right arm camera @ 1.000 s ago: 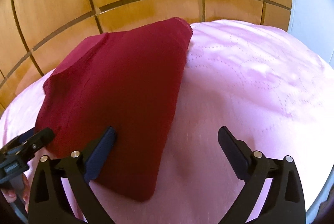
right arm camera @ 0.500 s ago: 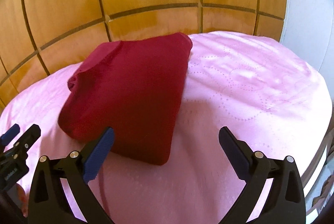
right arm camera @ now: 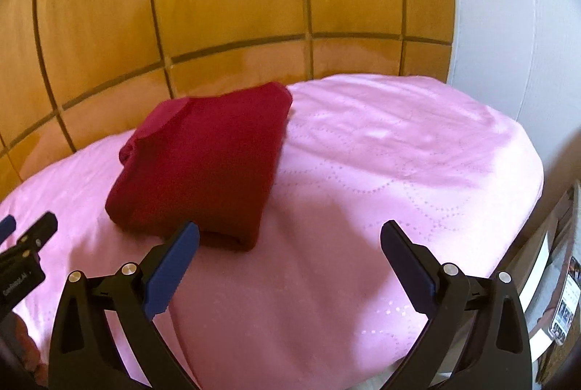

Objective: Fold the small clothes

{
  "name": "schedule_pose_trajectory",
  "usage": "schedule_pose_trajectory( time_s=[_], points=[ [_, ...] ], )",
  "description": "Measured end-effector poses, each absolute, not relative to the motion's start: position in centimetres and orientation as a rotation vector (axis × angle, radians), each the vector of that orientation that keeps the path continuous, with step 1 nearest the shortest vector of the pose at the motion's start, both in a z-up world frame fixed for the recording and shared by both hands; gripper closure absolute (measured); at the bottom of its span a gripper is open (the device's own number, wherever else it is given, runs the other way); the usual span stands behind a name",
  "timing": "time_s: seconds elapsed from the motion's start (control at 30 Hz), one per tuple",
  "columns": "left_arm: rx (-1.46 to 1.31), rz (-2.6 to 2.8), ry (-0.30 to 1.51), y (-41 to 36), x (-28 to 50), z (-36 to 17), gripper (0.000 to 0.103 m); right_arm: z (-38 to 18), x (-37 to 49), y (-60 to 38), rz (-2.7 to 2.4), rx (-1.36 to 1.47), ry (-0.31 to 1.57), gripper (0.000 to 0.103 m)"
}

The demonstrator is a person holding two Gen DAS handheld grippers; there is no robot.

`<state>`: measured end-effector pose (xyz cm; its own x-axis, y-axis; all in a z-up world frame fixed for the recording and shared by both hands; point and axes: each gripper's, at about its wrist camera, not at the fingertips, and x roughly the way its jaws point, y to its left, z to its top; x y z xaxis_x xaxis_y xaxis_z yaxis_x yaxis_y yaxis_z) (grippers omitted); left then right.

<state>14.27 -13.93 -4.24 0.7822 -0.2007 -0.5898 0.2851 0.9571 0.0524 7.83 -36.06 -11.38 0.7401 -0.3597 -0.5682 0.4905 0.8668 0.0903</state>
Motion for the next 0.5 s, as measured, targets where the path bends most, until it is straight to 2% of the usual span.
schedule_pose_trajectory(
  time_s=[0.5],
  points=[
    [0.112, -0.267, 0.637, -13.94, 13.71, -3.96, 0.002, -10.6, 7.64, -35.48, -0.428, 0.247, 0.552, 0.004]
  ],
)
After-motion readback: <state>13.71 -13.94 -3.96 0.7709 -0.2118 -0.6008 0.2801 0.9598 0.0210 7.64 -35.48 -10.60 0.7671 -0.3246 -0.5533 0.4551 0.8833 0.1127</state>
